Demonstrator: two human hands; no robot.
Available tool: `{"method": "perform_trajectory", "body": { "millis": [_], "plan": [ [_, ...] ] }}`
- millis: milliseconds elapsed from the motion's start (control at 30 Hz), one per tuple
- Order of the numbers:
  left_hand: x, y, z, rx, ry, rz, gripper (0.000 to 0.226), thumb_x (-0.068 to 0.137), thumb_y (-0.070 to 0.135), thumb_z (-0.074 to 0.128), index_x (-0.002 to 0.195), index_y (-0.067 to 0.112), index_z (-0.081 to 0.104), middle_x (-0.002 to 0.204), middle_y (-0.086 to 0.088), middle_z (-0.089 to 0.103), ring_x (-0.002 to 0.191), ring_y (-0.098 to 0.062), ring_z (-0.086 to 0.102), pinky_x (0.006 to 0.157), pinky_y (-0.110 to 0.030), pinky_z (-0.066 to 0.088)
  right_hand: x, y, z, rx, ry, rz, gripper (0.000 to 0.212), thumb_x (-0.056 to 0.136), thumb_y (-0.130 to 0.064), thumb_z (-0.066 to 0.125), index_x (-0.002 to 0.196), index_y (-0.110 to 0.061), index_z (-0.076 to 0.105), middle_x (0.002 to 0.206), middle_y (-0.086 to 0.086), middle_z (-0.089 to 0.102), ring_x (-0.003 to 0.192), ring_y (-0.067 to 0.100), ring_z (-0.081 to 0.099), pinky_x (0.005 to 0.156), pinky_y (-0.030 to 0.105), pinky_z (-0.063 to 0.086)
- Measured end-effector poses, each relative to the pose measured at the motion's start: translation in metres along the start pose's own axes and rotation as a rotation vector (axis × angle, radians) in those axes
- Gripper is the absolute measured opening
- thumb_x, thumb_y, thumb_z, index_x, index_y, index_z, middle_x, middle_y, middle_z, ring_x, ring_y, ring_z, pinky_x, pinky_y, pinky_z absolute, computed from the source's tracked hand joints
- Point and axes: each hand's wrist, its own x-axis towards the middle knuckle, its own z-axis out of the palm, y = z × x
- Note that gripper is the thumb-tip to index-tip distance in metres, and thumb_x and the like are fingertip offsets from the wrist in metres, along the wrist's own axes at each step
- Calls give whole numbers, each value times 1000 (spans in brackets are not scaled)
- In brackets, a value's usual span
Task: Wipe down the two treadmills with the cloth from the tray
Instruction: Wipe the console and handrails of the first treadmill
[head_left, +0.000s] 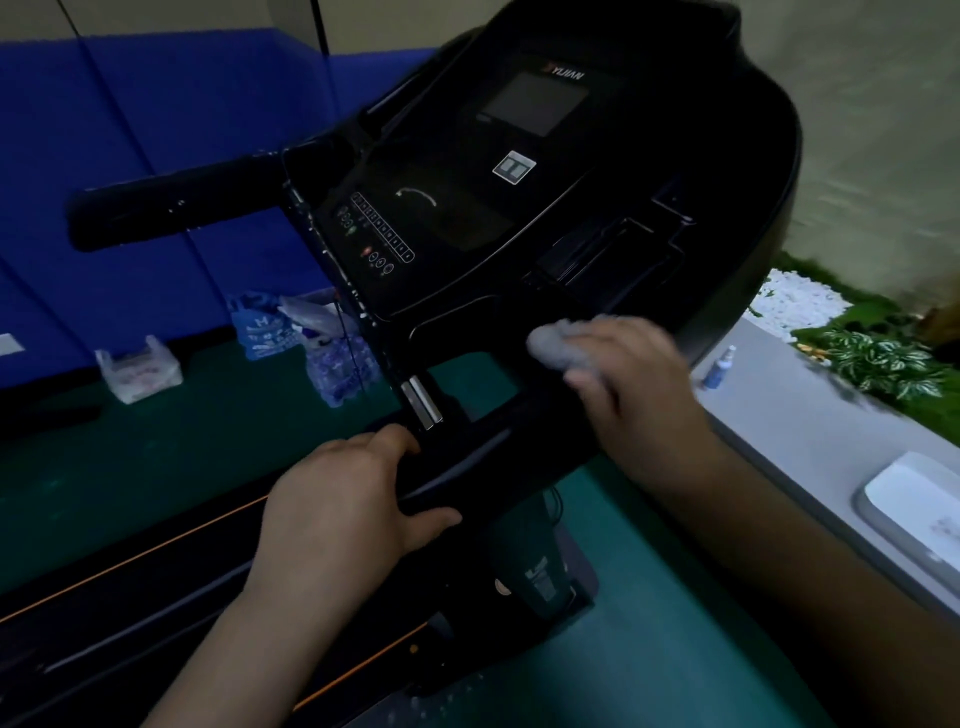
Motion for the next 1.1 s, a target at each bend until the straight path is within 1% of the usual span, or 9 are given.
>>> {"method": "perform_trajectory", "body": {
  "millis": [200, 300, 433, 567, 633, 733, 867, 1000, 1100],
  "plan": [
    [2, 3, -7, 0, -72, -49, 66, 61, 79, 60, 113, 40, 52, 100, 13, 64, 93, -10, 60, 61, -24, 34, 1, 7, 2, 36, -7, -98, 41, 96, -39, 44, 110, -11, 70, 117, 4, 68, 111, 27, 58, 101, 34, 38],
    [0, 4, -7, -7, -76, -69, 67, 58, 79, 62, 112, 39, 54, 97, 13, 65, 90, -10, 60, 57, -24, 32, 18, 46, -15, -80, 69, -13, 36, 91, -36, 51, 112, -14, 70, 117, 2, 68, 110, 29, 58, 102, 29, 33],
    [0, 7, -10, 8, -105, -95, 68, 59, 80, 61, 114, 41, 51, 100, 14, 64, 93, -8, 59, 59, -23, 32, 32, 71, -28, -133, 156, 138, 39, 89, -35, 52, 115, -11, 69, 118, 5, 67, 111, 32, 56, 102, 37, 37],
    [1, 8, -12, 28, -139, -104, 69, 60, 80, 60, 117, 42, 49, 106, 15, 63, 98, -7, 58, 62, -22, 34, 10, 29, -6, -43, 31, -57, 38, 94, -34, 50, 124, -17, 65, 124, -1, 64, 116, 23, 55, 105, 34, 36],
    [0, 8, -12, 21, -145, -115, 70, 59, 81, 60, 117, 41, 50, 106, 15, 63, 98, -7, 58, 62, -22, 34, -2, 23, -1, 27, -10, -126, 37, 95, -36, 49, 123, -16, 64, 125, -1, 63, 118, 22, 54, 102, 41, 40],
    [-1, 9, -13, 22, -148, -131, 71, 58, 81, 60, 116, 42, 51, 105, 16, 64, 97, -6, 59, 60, -22, 34, 9, 51, -12, -38, -5, -58, 42, 95, -44, 44, 122, -19, 64, 126, -3, 63, 119, 25, 54, 97, 49, 42],
    [-1, 9, -14, 40, -149, -133, 70, 59, 82, 58, 116, 42, 49, 101, 15, 65, 93, -7, 60, 63, -22, 41, 18, 74, -24, -117, 113, 43, 40, 93, -39, 50, 119, -14, 67, 122, 2, 65, 114, 30, 55, 96, 48, 43],
    [-1, 7, -15, 95, -129, -94, 68, 61, 82, 56, 114, 40, 48, 98, 13, 64, 89, -8, 61, 67, -26, 47, -2, 28, -4, -32, 13, -12, 42, 92, -39, 48, 122, -14, 65, 124, 2, 64, 116, 27, 56, 102, 43, 39],
    [-4, 5, -14, 89, -126, -83, 68, 64, 79, 58, 119, 41, 46, 105, 13, 63, 95, -10, 61, 73, -27, 48, -22, -27, 25, 139, -11, -95, 39, 88, -31, 58, 121, -11, 65, 123, 3, 63, 115, 25, 56, 99, 42, 43]
  ]
}}
